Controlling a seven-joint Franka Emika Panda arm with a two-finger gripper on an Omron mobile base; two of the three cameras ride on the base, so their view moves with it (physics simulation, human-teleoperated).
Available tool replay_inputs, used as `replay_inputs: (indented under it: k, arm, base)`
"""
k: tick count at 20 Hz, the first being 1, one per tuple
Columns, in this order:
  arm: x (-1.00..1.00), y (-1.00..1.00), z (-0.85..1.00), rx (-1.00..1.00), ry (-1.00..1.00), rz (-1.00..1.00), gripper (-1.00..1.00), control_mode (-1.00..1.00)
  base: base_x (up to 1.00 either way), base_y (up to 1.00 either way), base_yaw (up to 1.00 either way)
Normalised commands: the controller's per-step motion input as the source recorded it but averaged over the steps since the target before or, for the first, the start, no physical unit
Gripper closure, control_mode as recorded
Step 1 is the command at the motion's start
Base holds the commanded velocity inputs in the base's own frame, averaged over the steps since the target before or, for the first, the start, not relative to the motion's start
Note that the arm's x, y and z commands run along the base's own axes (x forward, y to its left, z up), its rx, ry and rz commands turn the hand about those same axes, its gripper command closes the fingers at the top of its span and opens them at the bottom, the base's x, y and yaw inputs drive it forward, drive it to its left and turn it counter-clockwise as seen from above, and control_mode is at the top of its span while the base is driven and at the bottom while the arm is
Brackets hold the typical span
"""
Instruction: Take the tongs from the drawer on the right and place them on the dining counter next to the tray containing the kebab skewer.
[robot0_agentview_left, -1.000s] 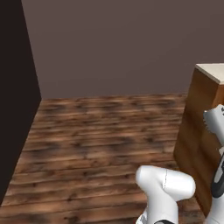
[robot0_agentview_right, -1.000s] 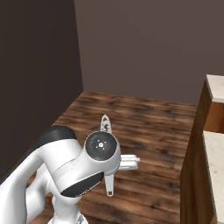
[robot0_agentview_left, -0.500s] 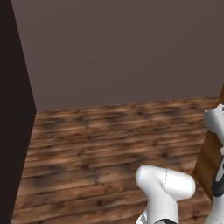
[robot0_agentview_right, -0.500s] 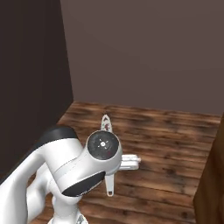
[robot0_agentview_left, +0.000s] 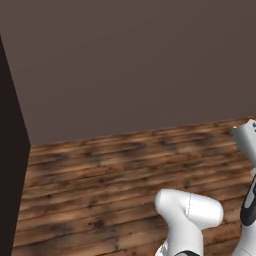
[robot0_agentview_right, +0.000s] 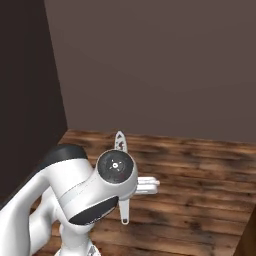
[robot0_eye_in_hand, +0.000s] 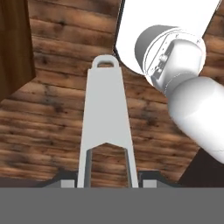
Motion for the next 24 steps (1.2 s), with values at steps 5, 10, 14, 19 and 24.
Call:
replay_inputs:
  k: [5,10,14,19,24]
  arm:
    - [0.0,0.0,0.0,0.0,0.0,0.0,1.0,1.0]
    - [0.0,0.0,0.0,0.0,0.0,0.0,1.0,1.0]
    - [0.0,0.0,0.0,0.0,0.0,0.0,1.0,1.0]
    - [0.0,0.0,0.0,0.0,0.0,0.0,1.0,1.0]
    - [0.0,0.0,0.0,0.0,0.0,0.0,1.0,1.0]
  base:
    - [1.0,-0.06,-0.34]
    - [1.0,0.0,-0.39]
    - [1.0,0.0,-0.51]
    - [1.0,-0.01,-0.62]
    - [0.97,-0.02,-0.67]
